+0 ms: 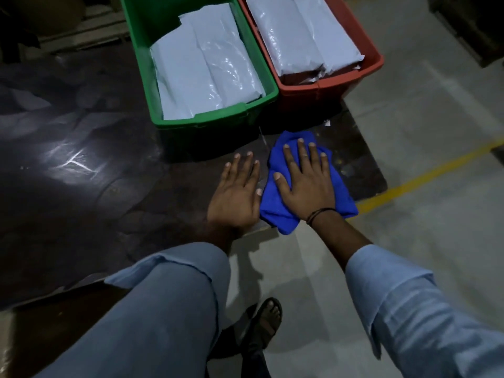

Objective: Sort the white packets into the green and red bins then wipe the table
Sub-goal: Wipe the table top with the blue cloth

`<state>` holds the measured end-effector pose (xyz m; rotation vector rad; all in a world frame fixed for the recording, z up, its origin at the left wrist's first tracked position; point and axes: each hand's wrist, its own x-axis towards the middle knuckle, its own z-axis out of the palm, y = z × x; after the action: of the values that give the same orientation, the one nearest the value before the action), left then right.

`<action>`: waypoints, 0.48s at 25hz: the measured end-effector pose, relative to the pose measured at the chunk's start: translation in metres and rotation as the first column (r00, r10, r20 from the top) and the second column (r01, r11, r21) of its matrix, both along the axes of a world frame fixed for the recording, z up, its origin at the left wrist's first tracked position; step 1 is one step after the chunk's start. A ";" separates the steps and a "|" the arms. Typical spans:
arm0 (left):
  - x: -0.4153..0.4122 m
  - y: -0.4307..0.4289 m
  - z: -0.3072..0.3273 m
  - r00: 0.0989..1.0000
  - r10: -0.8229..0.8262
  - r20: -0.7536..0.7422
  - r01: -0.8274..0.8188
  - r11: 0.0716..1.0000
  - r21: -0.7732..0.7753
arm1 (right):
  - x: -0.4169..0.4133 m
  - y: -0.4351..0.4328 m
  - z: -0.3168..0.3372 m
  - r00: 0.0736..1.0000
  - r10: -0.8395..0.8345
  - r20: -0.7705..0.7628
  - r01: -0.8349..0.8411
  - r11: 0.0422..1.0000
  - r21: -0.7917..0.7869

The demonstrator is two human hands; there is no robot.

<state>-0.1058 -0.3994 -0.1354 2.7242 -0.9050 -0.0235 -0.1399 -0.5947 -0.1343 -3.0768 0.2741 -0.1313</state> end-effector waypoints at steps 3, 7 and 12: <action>-0.007 0.010 0.009 0.999 -0.008 -0.039 0.006 0.999 -0.033 | -0.009 0.018 0.005 1.000 -0.021 -0.009 0.022 0.999 0.034; -0.013 0.090 0.005 0.989 0.142 -0.049 -0.143 0.990 -0.020 | -0.004 0.068 0.011 0.998 0.000 -0.056 0.004 0.998 0.067; 0.011 0.257 0.008 0.885 0.464 0.029 -0.465 0.879 0.104 | 0.012 0.174 0.011 0.978 0.204 -0.049 -0.199 0.976 0.089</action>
<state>-0.0946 -0.1426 -0.1272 2.9694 -0.2309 0.0264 -0.1280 -0.4206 -0.1231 -3.0053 -0.0309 -0.0222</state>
